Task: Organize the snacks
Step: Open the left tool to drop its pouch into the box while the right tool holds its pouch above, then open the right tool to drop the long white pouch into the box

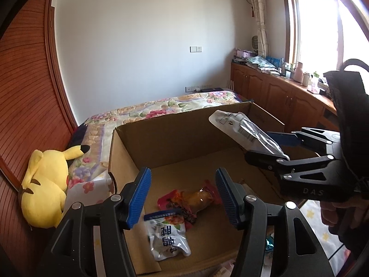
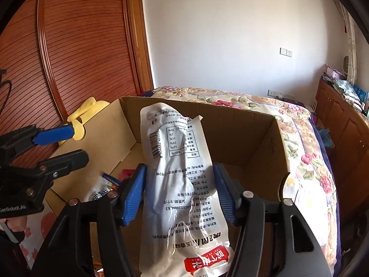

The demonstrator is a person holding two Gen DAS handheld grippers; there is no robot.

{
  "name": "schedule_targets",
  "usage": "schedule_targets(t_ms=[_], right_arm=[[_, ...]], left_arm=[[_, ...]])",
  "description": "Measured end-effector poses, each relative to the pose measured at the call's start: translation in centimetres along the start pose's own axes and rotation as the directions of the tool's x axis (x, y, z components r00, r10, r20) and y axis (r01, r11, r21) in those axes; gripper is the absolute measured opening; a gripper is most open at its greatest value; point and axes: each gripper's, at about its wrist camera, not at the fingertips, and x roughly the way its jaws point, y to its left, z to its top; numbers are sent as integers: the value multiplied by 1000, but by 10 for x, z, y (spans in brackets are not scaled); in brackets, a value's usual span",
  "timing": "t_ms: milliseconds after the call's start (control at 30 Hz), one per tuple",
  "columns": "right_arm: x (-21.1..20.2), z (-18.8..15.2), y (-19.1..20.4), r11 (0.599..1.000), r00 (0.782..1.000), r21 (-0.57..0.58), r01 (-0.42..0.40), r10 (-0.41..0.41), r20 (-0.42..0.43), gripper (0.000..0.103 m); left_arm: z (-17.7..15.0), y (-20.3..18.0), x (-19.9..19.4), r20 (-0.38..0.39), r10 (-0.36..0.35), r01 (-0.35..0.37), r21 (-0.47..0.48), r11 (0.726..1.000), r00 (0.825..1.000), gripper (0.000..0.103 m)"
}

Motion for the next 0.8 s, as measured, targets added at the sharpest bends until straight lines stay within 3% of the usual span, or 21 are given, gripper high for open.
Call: schedule_targets(t_ms=[133, 467, 800], right_arm=[[-4, -3, 1, 1000, 1000, 0, 20, -20, 0, 67], [-15, -2, -7, 999, 999, 19, 42, -42, -6, 67], [-71, -25, 2, 1000, 999, 14, 8, -9, 50, 67]], left_arm=[[-2, -1, -7, 7, -4, 4, 3, 1000, 1000, 61], [-10, -6, -30, 33, -11, 11, 17, 1000, 999, 61], [-30, -13, -51, 30, -37, 37, 19, 999, 999, 61]])
